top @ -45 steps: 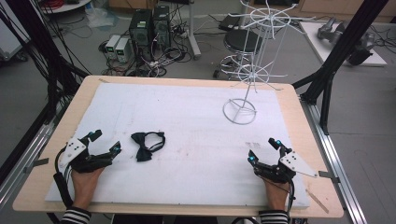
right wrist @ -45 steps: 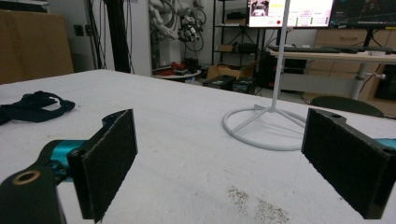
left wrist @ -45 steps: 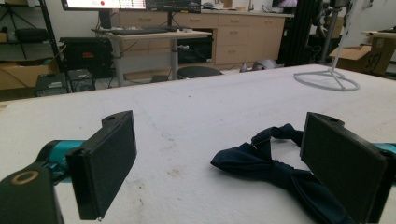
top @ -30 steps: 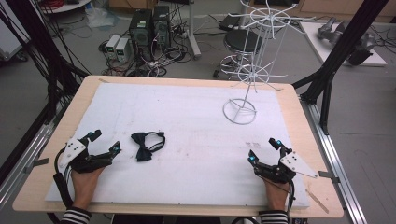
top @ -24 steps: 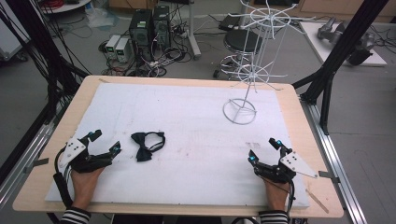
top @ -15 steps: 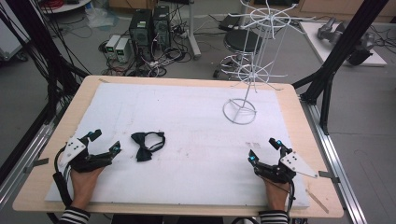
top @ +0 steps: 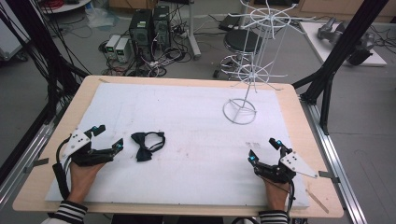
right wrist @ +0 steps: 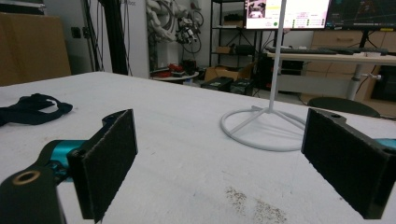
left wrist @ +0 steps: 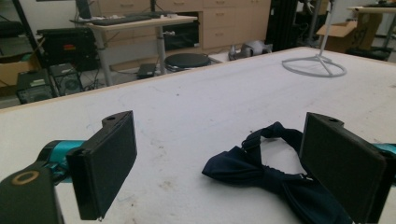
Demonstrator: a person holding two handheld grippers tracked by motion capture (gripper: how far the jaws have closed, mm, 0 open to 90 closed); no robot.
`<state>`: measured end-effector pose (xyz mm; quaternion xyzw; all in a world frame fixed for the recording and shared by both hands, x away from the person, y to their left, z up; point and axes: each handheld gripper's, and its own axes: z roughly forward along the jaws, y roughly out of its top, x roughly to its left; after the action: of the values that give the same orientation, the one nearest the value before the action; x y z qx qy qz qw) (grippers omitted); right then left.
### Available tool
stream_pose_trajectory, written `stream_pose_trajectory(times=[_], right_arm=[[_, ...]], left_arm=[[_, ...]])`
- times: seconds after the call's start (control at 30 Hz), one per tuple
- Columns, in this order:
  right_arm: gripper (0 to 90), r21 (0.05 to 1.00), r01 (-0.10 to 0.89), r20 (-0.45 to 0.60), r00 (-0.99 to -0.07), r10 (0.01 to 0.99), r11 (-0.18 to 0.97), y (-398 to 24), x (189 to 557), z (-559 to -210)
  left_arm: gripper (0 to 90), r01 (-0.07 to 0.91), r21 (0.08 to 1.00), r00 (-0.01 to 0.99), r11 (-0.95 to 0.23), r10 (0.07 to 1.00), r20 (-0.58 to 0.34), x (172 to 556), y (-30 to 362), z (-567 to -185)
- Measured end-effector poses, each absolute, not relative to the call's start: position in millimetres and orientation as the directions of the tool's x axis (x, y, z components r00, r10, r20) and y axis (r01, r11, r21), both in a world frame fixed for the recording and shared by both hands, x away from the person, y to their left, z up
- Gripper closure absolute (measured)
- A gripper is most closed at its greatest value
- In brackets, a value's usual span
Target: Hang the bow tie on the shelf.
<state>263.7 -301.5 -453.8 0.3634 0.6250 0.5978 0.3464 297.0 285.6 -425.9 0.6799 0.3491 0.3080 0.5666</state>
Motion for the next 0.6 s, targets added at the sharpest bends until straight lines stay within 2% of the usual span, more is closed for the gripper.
stream_pose_trajectory(times=[0.6], right_arm=[[9.6, 0.999, 0.040, 0.007, -0.495, 0.869, 0.015, -301.6, 263.1, -454.0]], left_arm=[[11.8, 0.224, 0.950, 0.639, -0.217, 0.769, 0.025, 324.7, 263.2, -406.6]])
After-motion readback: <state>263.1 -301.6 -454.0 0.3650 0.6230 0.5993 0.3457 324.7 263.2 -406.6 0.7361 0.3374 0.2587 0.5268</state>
